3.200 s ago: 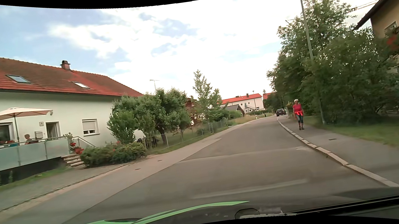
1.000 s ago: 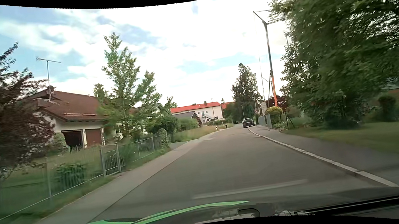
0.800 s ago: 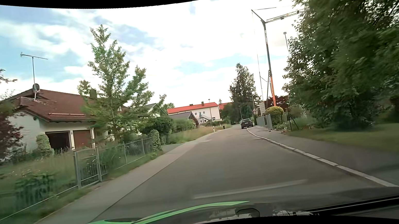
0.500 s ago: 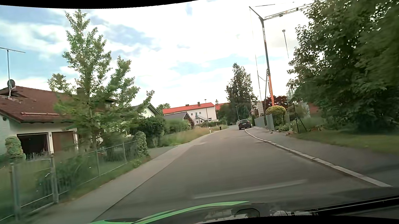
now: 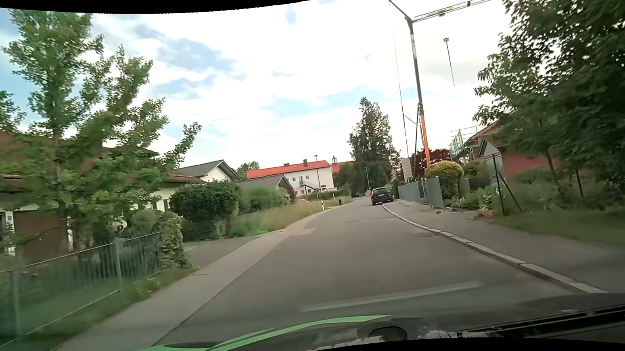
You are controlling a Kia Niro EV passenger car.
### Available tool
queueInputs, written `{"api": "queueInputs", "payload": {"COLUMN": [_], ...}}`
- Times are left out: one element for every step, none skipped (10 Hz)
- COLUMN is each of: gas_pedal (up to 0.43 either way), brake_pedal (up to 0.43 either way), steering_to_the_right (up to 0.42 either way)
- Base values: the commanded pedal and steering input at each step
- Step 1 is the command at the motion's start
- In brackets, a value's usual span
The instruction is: Follow the waypoints while adhering to traffic rules and regulations
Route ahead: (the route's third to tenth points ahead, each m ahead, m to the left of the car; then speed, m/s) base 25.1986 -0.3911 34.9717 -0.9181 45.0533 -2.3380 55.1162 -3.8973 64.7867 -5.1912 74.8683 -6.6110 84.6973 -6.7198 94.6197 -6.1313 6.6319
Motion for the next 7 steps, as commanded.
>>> {"api": "queueInputs", "payload": {"gas_pedal": [0.150, 0.150, 0.150, 0.150, 0.150, 0.150, 0.150], "brake_pedal": [0.000, 0.000, 0.000, 0.000, 0.000, 0.000, 0.000], "steering_to_the_right": [0.006, 0.006, 0.005, 0.005, 0.004, 0.004, 0.003]}}
